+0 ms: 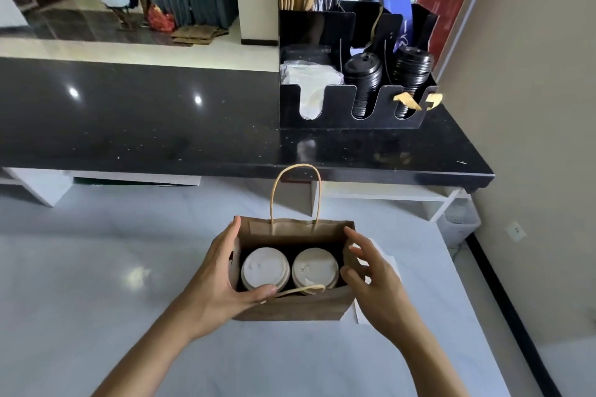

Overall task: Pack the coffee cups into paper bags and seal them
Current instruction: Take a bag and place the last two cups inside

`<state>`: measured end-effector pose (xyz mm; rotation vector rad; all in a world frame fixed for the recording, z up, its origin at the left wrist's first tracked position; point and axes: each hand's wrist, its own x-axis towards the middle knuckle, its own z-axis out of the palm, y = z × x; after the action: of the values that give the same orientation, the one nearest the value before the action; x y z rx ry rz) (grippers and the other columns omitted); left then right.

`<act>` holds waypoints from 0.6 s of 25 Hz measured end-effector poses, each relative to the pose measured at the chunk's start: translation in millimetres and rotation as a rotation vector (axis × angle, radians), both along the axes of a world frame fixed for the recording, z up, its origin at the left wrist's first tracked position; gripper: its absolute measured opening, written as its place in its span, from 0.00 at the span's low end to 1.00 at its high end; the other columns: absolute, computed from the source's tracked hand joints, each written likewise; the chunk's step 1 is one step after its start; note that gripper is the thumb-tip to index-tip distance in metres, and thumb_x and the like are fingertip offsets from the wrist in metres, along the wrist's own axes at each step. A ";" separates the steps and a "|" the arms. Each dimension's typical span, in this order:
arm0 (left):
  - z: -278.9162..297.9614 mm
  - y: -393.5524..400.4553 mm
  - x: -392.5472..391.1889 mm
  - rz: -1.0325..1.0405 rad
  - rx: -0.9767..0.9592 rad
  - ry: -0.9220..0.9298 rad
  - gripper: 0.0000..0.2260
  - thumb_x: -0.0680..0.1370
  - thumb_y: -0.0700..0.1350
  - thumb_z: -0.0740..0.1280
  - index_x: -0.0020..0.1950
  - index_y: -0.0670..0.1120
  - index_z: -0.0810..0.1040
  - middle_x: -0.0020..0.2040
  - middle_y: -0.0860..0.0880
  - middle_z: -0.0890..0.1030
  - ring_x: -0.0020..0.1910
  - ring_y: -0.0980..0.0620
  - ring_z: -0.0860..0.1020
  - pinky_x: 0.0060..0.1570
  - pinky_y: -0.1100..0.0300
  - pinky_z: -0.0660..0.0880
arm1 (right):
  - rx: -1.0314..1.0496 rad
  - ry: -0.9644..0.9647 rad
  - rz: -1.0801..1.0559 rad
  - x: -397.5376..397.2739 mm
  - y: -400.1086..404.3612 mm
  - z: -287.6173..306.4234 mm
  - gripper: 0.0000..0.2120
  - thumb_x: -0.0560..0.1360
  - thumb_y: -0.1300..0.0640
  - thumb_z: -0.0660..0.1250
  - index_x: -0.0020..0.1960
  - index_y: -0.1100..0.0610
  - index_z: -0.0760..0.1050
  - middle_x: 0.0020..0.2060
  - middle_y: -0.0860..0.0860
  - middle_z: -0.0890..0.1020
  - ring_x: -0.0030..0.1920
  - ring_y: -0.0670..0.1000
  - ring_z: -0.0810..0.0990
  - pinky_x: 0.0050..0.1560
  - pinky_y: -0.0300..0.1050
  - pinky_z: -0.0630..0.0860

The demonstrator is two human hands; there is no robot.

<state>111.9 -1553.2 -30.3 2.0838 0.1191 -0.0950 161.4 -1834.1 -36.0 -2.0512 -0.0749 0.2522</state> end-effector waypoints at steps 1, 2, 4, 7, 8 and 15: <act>-0.3 -1.0 -0.5 0.003 0.001 -0.002 0.58 0.63 0.66 0.79 0.81 0.67 0.44 0.74 0.79 0.48 0.78 0.68 0.52 0.77 0.59 0.57 | 0.003 -0.002 0.010 0.9 -0.9 0.3 0.29 0.81 0.59 0.64 0.74 0.32 0.64 0.63 0.43 0.76 0.63 0.43 0.78 0.49 0.26 0.72; 0.1 -2.6 -1.3 0.009 0.008 -0.009 0.58 0.63 0.67 0.79 0.81 0.66 0.44 0.76 0.77 0.48 0.77 0.69 0.52 0.77 0.60 0.57 | 0.003 -0.008 0.019 1.3 -2.2 0.6 0.29 0.81 0.59 0.64 0.74 0.33 0.64 0.62 0.41 0.76 0.63 0.43 0.78 0.49 0.26 0.72; 2.1 -5.4 -3.8 0.023 0.023 -0.016 0.57 0.63 0.67 0.79 0.81 0.66 0.45 0.77 0.74 0.50 0.76 0.70 0.53 0.75 0.63 0.58 | 0.000 -0.019 0.037 1.7 -3.9 2.0 0.28 0.81 0.58 0.65 0.74 0.33 0.65 0.60 0.36 0.75 0.64 0.43 0.78 0.51 0.27 0.71; 6.7 -5.7 -6.8 0.043 0.033 -0.016 0.51 0.67 0.62 0.78 0.81 0.65 0.49 0.78 0.72 0.51 0.76 0.68 0.56 0.73 0.63 0.61 | -0.006 -0.020 0.057 1.4 -4.1 8.5 0.27 0.81 0.54 0.67 0.74 0.32 0.64 0.60 0.36 0.74 0.61 0.36 0.76 0.51 0.26 0.71; 8.7 -4.6 -6.5 0.047 0.042 -0.029 0.48 0.68 0.61 0.77 0.81 0.65 0.52 0.78 0.72 0.52 0.77 0.67 0.57 0.73 0.61 0.63 | -0.008 -0.030 0.058 1.7 -4.3 10.5 0.27 0.81 0.53 0.67 0.74 0.32 0.65 0.61 0.37 0.74 0.61 0.34 0.76 0.52 0.27 0.72; 37.2 -1.3 4.9 0.085 0.159 -0.187 0.27 0.79 0.52 0.70 0.74 0.67 0.64 0.71 0.74 0.64 0.70 0.69 0.66 0.66 0.66 0.68 | -0.078 -0.178 0.036 19.2 -10.4 37.0 0.25 0.80 0.50 0.67 0.72 0.33 0.65 0.60 0.39 0.75 0.59 0.30 0.73 0.52 0.29 0.72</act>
<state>116.8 -1554.5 6.9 2.2308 0.1041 0.1657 180.6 -1844.6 1.0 -2.1477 -0.2144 0.0954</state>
